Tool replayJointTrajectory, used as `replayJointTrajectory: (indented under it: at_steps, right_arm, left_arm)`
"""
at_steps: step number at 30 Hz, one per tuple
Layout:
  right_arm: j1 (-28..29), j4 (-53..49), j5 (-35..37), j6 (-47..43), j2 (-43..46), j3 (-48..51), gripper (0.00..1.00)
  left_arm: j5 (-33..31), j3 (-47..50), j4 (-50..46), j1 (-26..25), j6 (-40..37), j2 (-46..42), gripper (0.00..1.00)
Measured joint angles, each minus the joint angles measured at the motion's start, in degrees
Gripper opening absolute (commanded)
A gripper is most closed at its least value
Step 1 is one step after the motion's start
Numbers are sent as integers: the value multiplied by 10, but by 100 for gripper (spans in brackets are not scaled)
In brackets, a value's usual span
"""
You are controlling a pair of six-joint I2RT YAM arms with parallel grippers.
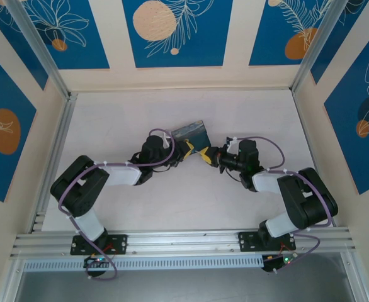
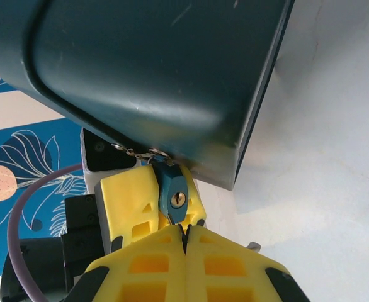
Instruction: Unlock the padlock with the key
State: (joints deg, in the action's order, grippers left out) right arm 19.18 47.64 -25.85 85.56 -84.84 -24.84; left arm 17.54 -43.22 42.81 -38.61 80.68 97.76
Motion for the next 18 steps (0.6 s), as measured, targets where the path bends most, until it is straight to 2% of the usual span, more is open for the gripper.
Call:
replayJointTrajectory:
  at_steps: [18]
  right_arm:
    - [0, 12, 2, 4, -34, -8, 0]
  left_arm:
    - [0, 0, 0, 0, 0, -6, 0]
